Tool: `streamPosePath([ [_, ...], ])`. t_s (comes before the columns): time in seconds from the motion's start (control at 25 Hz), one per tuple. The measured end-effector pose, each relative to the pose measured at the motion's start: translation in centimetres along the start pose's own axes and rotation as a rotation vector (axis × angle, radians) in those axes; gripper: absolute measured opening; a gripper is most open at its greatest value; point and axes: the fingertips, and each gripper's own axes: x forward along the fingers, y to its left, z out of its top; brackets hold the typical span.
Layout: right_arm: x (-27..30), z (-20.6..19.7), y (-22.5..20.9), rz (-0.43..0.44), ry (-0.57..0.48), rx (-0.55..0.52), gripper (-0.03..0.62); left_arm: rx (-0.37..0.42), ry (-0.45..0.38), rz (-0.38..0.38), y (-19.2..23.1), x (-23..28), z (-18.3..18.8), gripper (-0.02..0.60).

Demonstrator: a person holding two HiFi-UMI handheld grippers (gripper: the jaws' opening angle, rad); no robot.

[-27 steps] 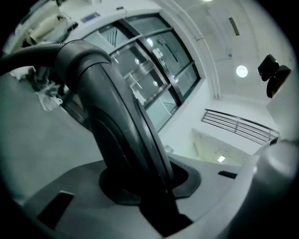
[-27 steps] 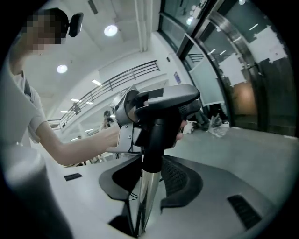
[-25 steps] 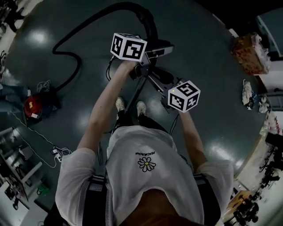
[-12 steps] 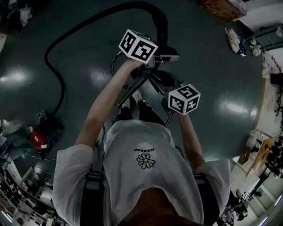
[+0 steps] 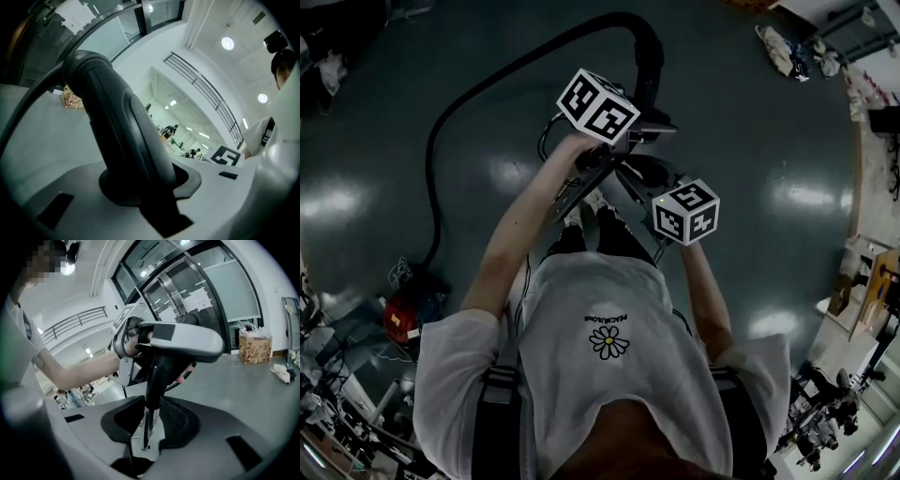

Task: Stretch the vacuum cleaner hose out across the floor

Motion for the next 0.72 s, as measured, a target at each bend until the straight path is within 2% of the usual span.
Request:
streamPosePath([
  [0.12, -0.5, -0.6, 1.6, 0.017, 0.048, -0.129, 0.114, 0.000, 0.082, 0.035, 0.5, 0.3, -3.2, 0.120],
  [0.24, -2.9, 2.3, 3.0, 0.106, -0.044, -0.168, 0.114, -0.040, 0.061, 0.051, 1.6, -0.1, -6.9, 0.080],
  [0.32, -5.0, 4.6, 1.5, 0.087, -0.047, -0.301, 0.114, -0.023, 0.039, 0.053, 1.7, 0.3, -8.5, 0.078],
  [0.44, -7.5, 7.5, -2.7, -0.014, 0.102, -0.690, 0.114, -0.011, 0.058, 0.030, 0.4, 2.9, -9.2, 0.078],
  [0.52, -8.5, 8.5, -5.6, -0.062, 0.261, -1.003, 0.114, -0.021, 0.098, 0.018, -0.6, 5.5, -9.3, 0.078],
  [0.56, -8.9, 8.5, -6.9, -0.052, 0.354, -1.152, 0.114, -0.026, 0.118, 0.018, -0.8, 6.8, -9.3, 0.077],
  [0.64, -9.6, 7.4, -8.7, 0.071, 0.554, -1.415, 0.115, -0.037, 0.150, 0.041, -1.0, 9.0, -9.8, 0.078],
  [0.72, -10.2, 5.6, -9.6, 0.276, 0.721, -1.617, 0.115, -0.041, 0.173, 0.086, -0.8, 10.2, -10.7, 0.078],
])
